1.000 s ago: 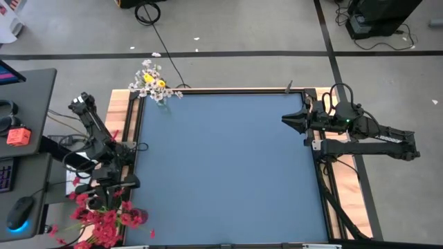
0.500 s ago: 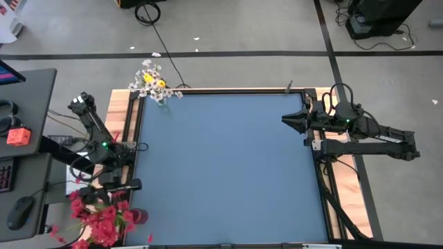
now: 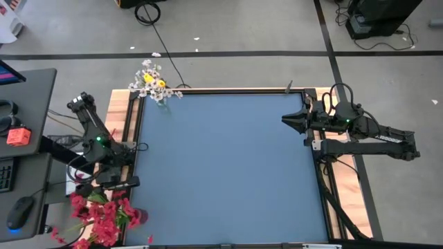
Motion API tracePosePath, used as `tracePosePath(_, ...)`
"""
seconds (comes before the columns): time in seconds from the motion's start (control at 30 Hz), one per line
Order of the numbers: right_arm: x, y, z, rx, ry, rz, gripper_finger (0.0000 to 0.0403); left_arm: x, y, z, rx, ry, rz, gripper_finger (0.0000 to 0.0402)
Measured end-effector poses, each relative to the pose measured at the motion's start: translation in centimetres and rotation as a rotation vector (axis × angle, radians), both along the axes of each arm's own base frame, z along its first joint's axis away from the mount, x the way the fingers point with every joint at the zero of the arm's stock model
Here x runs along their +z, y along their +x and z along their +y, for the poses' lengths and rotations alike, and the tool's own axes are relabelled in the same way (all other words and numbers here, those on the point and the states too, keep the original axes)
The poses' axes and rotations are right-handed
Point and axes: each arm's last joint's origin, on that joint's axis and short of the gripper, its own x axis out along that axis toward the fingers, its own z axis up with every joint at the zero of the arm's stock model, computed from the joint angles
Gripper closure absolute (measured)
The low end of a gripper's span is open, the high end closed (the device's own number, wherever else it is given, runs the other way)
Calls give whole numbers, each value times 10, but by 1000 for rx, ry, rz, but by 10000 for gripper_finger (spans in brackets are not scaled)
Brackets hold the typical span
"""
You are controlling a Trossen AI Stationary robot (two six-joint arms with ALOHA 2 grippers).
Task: Sort flowers into vase by color
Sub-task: Put the black flower into the red vase
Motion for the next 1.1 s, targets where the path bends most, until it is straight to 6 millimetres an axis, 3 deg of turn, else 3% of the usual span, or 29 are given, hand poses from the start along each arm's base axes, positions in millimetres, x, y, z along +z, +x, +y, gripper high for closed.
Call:
tracePosePath(0.1,0,0,0,0,0,0,330,7,-1,3,37,24,11,294)
tracePosePath(0.23,0,0,0,0,0,0,330,0,1,4,94,94,22,300)
tracePosePath(0.57,0,0,0,0,0,0,330,-6,2,2,111,160,42,364)
tracePosePath(1.1,0,0,0,0,0,0,330,6,3,3,144,150,-94,388)
